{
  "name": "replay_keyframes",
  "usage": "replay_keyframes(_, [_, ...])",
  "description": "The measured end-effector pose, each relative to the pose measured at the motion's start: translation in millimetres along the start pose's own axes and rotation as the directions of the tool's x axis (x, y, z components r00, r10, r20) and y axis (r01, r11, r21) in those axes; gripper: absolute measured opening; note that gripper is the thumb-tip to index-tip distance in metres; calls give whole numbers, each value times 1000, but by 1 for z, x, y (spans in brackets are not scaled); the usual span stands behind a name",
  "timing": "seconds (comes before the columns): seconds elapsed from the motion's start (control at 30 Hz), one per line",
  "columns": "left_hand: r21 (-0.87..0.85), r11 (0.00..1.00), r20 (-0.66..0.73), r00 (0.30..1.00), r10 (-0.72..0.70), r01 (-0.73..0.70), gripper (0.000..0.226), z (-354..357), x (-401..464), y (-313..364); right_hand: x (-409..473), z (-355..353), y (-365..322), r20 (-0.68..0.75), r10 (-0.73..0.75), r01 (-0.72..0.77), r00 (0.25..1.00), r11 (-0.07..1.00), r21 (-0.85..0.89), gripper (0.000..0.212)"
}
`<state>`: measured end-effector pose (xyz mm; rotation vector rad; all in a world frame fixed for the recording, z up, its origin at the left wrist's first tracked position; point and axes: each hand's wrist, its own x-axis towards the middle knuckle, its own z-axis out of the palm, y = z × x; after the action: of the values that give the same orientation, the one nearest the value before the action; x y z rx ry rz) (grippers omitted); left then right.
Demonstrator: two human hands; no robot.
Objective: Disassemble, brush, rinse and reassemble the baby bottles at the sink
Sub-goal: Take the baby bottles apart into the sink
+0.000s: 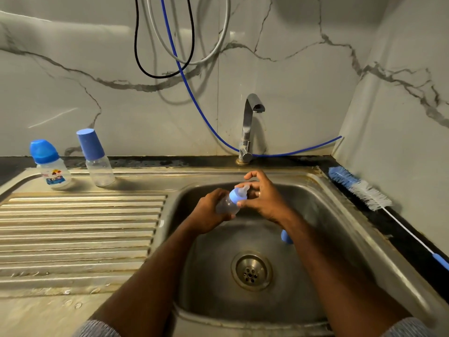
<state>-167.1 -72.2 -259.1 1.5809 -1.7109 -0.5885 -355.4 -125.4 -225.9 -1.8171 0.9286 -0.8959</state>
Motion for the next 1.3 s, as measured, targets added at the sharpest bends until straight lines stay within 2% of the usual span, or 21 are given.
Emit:
replay_keyframes(0.07, [76, 997, 4, 1000, 20, -21, 60, 1, -1, 1, 2, 2, 2, 43, -33, 35, 999, 999, -31, 60])
replay_keyframes(0.2, [58, 998, 86, 995, -44, 40, 58, 1, 0, -4, 5, 6, 7, 120, -75, 84, 990, 994, -67, 49])
replay_keyframes(0.33, [18, 996, 139, 987, -85, 84, 50, 1, 0, -3, 5, 2, 7, 208, -8, 4, 978, 1000, 21, 61])
replay_keyframes(0.4, [51, 995, 116, 989, -91, 86, 48, 2, -1, -2, 4, 9, 12, 178, 19, -5, 984, 997, -76, 75])
replay_keyframes(0.47, [88, 991, 101, 989, -109, 100, 47, 4, -1, -4, 5, 17, 19, 96, 17, 7, 995, 971, -238, 75])
replay_keyframes(0.53, [130, 983, 101, 984, -145, 132, 52, 4, -1, -5, 7, 19, 20, 75, -7, 28, 997, 959, -283, 66])
replay_keyframes(0.63, [206, 963, 93, 976, -197, 175, 62, 5, 0, -12, 10, 14, 15, 90, -79, 97, 993, 971, -217, 54])
replay_keyframes(0.73, [332, 917, 57, 966, -253, 221, 70, 6, 2, -21, 11, 9, 12, 71, -66, 77, 995, 985, -157, 54])
replay_keyframes(0.87, [420, 850, 40, 930, -367, 317, 97, 10, 0, -34, 8, 4, 24, 120, 24, 21, 993, 930, -366, 52])
replay_keyframes(0.93, [408, 838, 36, 911, -411, 362, 101, 11, 0, -39, 5, 4, 28, 139, 58, 7, 989, 904, -428, 51])
replay_keyframes(1.3, [414, 809, 16, 886, -464, 417, 78, 16, 6, -45, 7, 2, 28, 123, 153, -83, 981, 893, -443, 50])
